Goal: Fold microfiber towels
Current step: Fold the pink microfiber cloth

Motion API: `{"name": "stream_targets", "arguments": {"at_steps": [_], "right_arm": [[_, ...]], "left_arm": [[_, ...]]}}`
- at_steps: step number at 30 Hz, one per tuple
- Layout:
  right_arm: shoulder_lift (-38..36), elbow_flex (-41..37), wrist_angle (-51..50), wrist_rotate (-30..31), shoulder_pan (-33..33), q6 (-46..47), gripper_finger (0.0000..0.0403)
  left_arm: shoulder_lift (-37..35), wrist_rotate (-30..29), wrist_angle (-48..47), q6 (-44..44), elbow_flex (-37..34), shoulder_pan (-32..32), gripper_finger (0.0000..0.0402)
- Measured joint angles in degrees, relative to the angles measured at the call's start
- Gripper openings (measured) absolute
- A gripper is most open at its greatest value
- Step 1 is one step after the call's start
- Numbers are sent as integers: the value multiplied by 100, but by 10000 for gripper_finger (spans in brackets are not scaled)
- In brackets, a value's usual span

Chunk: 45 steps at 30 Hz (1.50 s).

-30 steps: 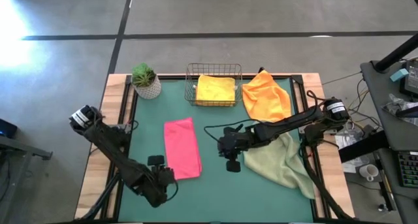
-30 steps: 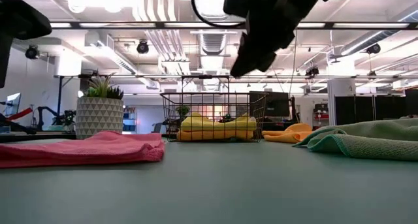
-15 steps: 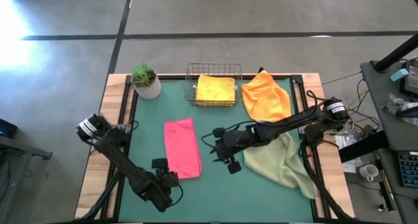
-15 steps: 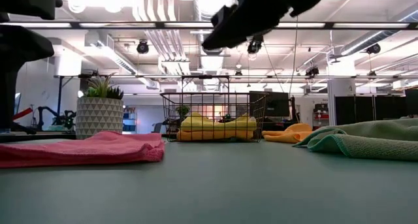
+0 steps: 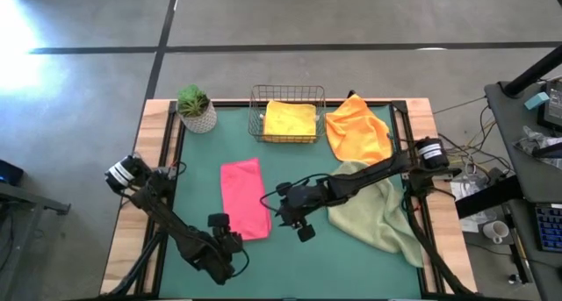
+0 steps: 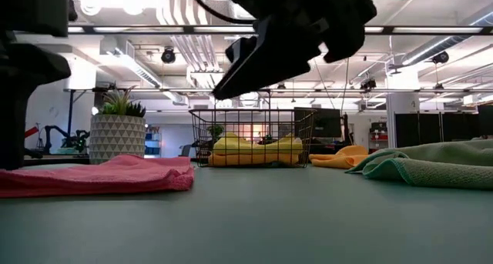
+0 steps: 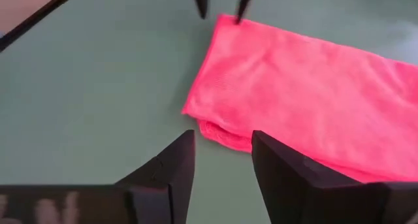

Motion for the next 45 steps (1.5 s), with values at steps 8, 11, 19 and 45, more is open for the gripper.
{"name": "stream_targets", "arguments": {"at_steps": [8,11,19,45], "right_arm": [[661,548,-30,-157,69,-182,146],[916,843,-71,-261,86,-239,146],[1527,1394,-290,-442,86,-233,146],[1971,1531,-393,839,62,-213,62]], "left_arm": [[167,70,159,251,-68,38,180],[225,96,152,250,-50,85,180],[227,135,158,-483,-56,312,180],[243,-39,109,-481,-90,374,5]]}}
